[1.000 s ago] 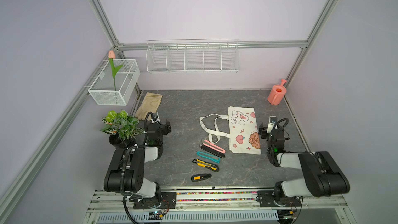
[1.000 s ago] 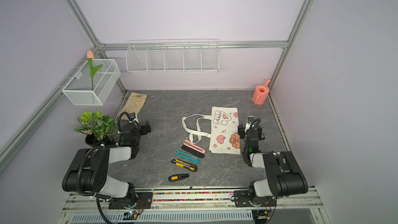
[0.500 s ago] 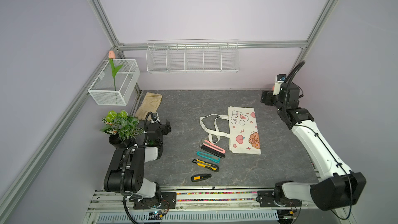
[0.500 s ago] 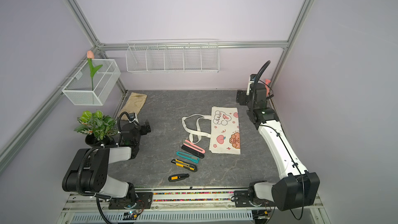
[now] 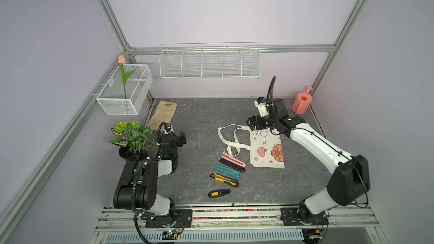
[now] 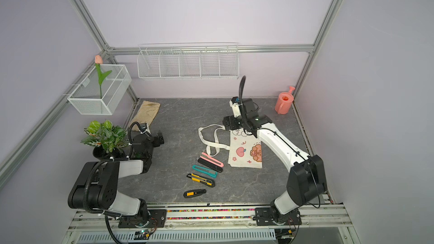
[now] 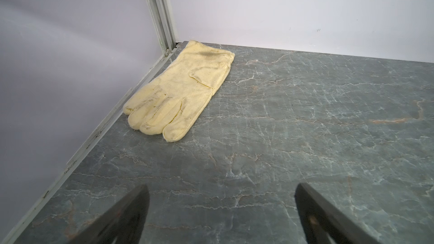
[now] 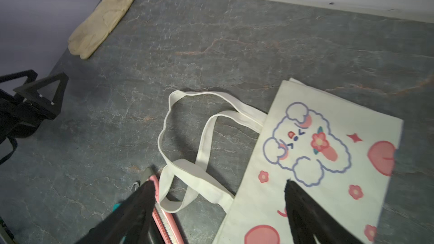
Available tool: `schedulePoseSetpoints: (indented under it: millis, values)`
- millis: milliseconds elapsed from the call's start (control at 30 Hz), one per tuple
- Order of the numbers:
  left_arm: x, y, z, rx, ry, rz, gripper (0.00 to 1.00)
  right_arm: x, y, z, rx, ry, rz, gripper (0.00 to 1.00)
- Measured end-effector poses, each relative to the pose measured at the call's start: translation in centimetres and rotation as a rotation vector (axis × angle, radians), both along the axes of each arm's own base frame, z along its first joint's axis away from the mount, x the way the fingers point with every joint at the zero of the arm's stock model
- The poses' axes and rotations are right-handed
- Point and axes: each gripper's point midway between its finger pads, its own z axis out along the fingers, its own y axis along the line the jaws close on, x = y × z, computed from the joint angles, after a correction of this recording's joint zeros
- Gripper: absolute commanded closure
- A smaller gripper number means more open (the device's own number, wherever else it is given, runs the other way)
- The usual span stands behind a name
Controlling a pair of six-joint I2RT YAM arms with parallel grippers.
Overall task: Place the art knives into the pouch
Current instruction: Open the pouch at the center of the board.
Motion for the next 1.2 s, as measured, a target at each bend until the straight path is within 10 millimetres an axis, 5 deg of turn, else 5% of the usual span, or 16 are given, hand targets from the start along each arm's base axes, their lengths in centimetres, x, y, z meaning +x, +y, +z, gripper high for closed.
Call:
schedulePoseSetpoints:
  millis: [167, 400, 667, 867, 933, 1167, 1200]
  values:
    - [0.0, 0.1, 0.0, 0.000, 0.000, 0.002, 0.01, 0.0, 6.1, -5.2, -0.135, 0.076, 0.124, 0.11]
    - [0.0, 0.1, 0.0, 0.000, 0.000, 0.003, 0.01, -1.3, 11.1, -10.5, -0.255, 0.162, 0.243, 0.11]
    - [0.0, 0.1, 0.0, 0.000, 0.000, 0.003, 0.01, -1.8, 13.8, -13.7, -0.341, 0.180, 0.274, 0.06]
    - [0.0, 0.1, 0.0, 0.000, 0.000, 0.003, 0.01, -1.8, 12.8, -16.7, -0.407, 0.232, 0.250, 0.02]
    - [0.0, 0.1, 0.0, 0.000, 0.000, 0.003, 0.01, -1.7, 12.8, -17.2, -0.421, 0.236, 0.244, 0.13]
    - [0.0, 0.1, 0.0, 0.000, 0.000, 0.003, 0.01, -1.0, 13.0, -16.4, -0.416, 0.223, 0.218, 0.90]
    - [0.0, 0.1, 0.0, 0.000, 0.000, 0.003, 0.01, -1.0, 13.0, -16.4, -0.417, 0.222, 0.212, 0.93]
